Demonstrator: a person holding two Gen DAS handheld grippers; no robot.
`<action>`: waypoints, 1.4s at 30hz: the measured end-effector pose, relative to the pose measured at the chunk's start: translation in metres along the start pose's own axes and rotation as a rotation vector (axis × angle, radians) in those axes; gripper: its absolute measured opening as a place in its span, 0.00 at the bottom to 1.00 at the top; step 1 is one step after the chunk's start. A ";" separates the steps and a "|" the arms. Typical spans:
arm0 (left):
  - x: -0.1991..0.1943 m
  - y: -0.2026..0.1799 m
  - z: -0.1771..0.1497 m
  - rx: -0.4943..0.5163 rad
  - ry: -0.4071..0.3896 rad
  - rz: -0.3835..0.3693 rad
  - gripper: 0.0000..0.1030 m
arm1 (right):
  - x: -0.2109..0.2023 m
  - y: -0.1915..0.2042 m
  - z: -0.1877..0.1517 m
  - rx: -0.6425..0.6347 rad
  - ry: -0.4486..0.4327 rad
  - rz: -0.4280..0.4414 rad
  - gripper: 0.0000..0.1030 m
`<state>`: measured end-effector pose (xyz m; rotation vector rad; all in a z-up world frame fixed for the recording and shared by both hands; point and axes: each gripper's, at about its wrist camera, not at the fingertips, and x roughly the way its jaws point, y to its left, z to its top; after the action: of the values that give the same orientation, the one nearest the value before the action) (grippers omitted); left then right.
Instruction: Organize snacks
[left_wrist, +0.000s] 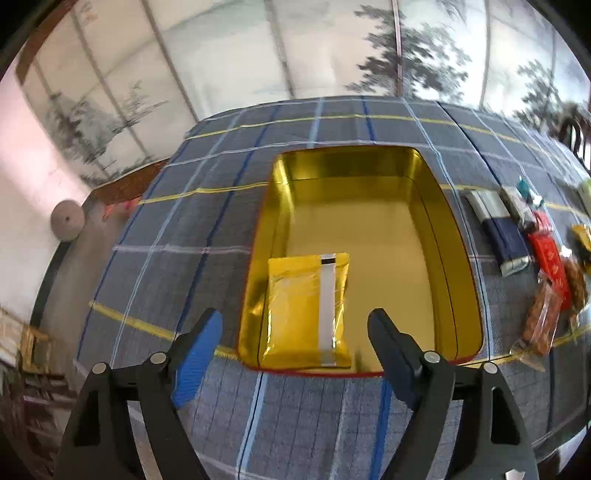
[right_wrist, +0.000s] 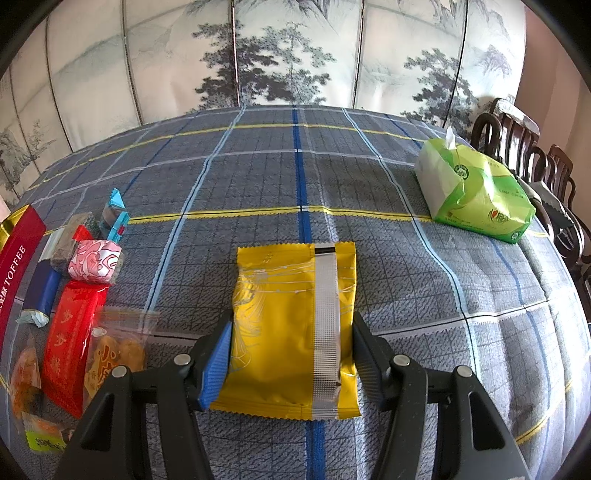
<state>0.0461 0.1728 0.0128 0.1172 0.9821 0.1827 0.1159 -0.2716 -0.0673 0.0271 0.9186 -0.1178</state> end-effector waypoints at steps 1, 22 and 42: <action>-0.003 0.001 -0.003 -0.015 -0.005 -0.004 0.78 | 0.000 0.000 0.002 0.003 0.009 -0.008 0.59; -0.019 0.035 -0.045 -0.217 -0.011 0.002 0.85 | -0.089 0.138 0.027 -0.063 -0.066 0.205 0.58; -0.022 0.075 -0.065 -0.294 0.023 0.065 0.85 | -0.103 0.340 -0.011 -0.322 -0.013 0.372 0.59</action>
<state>-0.0274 0.2427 0.0082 -0.1231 0.9648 0.3864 0.0838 0.0765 -0.0015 -0.1018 0.8965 0.3750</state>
